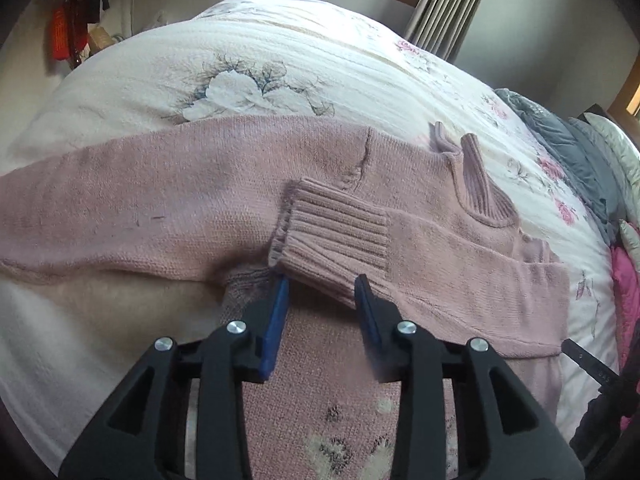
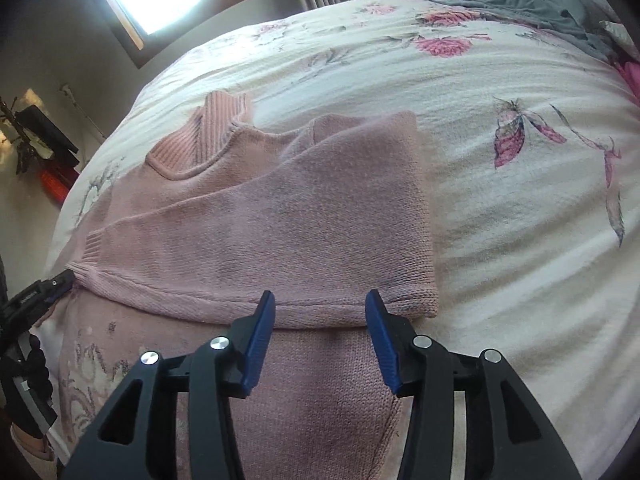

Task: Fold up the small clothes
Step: 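Lay the cuff flat on the sweater body and open the left tool, then grasp the other sleeve's ribbed cuff with the left tool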

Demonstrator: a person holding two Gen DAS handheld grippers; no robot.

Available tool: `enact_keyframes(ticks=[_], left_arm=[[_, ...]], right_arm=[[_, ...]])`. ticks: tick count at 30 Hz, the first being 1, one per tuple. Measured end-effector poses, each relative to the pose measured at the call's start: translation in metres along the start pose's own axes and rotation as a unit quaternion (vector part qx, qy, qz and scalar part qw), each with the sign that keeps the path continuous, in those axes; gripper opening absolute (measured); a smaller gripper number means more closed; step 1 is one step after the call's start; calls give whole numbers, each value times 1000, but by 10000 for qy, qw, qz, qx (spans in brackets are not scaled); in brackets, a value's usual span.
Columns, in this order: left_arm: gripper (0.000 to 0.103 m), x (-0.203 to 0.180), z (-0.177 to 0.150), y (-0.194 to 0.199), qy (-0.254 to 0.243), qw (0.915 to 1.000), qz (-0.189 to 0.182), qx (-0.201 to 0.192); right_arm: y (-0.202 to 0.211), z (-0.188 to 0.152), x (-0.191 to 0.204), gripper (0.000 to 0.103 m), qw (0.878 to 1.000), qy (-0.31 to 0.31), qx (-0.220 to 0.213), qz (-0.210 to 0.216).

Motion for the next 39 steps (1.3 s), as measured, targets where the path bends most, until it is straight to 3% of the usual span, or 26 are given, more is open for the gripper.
enact_keyframes(ticks=[3,6,14,18,20,25,27,31,34,39], left_arm=[[34,5,-2,-20,150,9996,191,174],[36,15,-4,-26,291,9992,67,277],[37,45,5,17,323,9994,80,-91],[39,35,8,29,145,9996,30,-249],[44,24,9,26,55,9997,52,-235],[44,15,9,-11,-110,9986,517,-1],[47,20,8,-26,-125,9979,634,24],[47,25,8,-22,-148,9987,497,-13],[47,41,8,-3,78,9997,225,37],[48,104,12,36,420,9986,287,-151]], right_arm=[[-11,-2,-1,48,9996,57,238,-146],[-32,-12,-11,49,9986,-108,517,18],[-14,-8,7,51,9993,61,364,-20],[-7,4,29,51,9991,323,261,-57],[-11,8,32,53,9983,419,356,-203],[-41,-4,19,55,9963,118,830,-172],[-46,-5,20,58,9966,157,793,-172],[-41,-1,27,60,9958,160,847,-321],[-25,3,42,60,9976,133,660,-166],[-2,-1,97,60,9965,662,490,149]])
Point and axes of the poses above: each gripper's, at about its wrist camera, not at the fingertips, and y roughly against the way its jaws point, x to its left, z to its top, the point moved 5 cm from there along -y, roughly the way its jaws point, and after that the axes turned 14 degrees about y, right-handed, at the moved point
